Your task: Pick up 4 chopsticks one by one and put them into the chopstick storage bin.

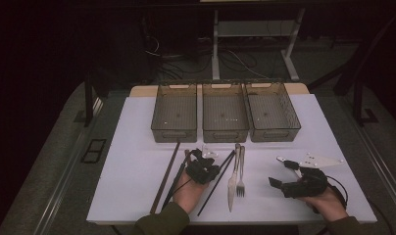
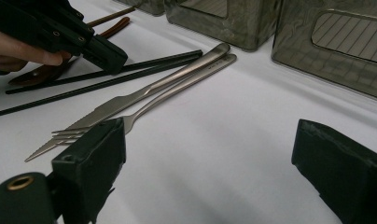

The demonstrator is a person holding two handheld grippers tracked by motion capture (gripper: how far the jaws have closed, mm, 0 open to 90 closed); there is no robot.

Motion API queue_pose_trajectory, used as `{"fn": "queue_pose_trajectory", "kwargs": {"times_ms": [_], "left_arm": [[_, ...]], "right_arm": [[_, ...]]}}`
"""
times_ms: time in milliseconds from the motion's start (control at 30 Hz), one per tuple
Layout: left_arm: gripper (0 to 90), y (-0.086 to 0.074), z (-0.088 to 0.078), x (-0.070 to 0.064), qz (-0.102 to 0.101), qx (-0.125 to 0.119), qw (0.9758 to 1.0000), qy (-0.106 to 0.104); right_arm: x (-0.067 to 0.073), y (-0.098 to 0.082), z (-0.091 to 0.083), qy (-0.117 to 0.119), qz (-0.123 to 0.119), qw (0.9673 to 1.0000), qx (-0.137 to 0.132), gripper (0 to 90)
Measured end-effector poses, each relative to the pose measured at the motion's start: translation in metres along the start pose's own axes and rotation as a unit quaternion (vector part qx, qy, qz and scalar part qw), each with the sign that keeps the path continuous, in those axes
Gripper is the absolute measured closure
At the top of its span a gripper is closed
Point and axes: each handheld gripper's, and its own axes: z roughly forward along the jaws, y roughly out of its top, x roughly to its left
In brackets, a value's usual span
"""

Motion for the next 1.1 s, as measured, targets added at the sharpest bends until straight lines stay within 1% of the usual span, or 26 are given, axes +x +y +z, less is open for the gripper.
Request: {"fn": "queue_pose_trajectory", "kwargs": {"times_ms": [33,67,133,233,433,533,567,700,767,833,933,1000,1033,1100], "left_arm": [[85.0,0.000,0.000,0.000,-0.003,-0.004,1.0000,-0.001],[85.0,0.000,-0.001,0.000,0.000,-0.005,1.0000,-0.002],[85.2,0.001,-0.002,-0.001,-0.002,-0.009,0.9999,-0.005],[85.2,0.002,-0.001,-0.001,0.002,-0.010,0.9999,-0.006],[85.2,0.007,-0.002,-0.003,-0.013,-0.032,0.9992,-0.019],[85.2,0.011,-0.001,-0.004,-0.012,-0.037,0.9989,-0.026],[85.2,0.012,0.000,-0.004,-0.015,-0.039,0.9987,-0.029],[85.3,0.017,0.001,-0.007,-0.009,-0.041,0.9985,-0.034],[85.2,0.020,0.001,-0.008,-0.007,-0.041,0.9984,-0.039],[85.3,0.024,0.001,-0.007,0.003,-0.038,0.9982,-0.046],[85.3,0.029,0.002,-0.007,0.010,-0.037,0.9978,-0.054],[85.3,0.032,0.003,-0.007,0.011,-0.039,0.9975,-0.059],[85.3,0.034,0.003,-0.006,0.017,-0.036,0.9974,-0.061],[85.3,0.037,0.004,-0.007,0.014,-0.041,0.9971,-0.063]], "right_arm": [[0.000,0.000,0.000,0.000,-0.001,1.0000,0.000,9.6],[0.000,0.000,0.000,0.000,0.000,1.0000,0.000,9.6],[0.000,0.000,0.000,0.000,0.000,1.0000,0.000,9.6],[0.000,0.000,0.000,0.000,0.000,1.0000,0.001,9.6],[0.000,0.000,0.000,0.000,0.000,1.0000,0.001,9.6],[0.000,0.000,0.000,0.000,0.000,1.0000,0.002,9.6],[0.000,0.000,0.000,0.000,0.001,1.0000,0.002,9.6],[0.000,0.000,0.000,0.000,0.002,1.0000,0.001,9.6],[0.000,0.000,0.000,0.001,0.002,1.0000,0.001,9.6],[-0.001,0.000,0.000,0.001,0.002,1.0000,0.000,9.6],[-0.001,0.000,0.000,0.001,0.002,1.0000,0.000,9.6],[-0.001,0.000,0.000,0.000,0.002,1.0000,-0.001,9.6],[-0.001,0.000,0.000,0.000,0.003,1.0000,-0.001,9.6],[-0.001,0.000,0.000,0.000,0.003,1.0000,-0.001,9.6]]}}
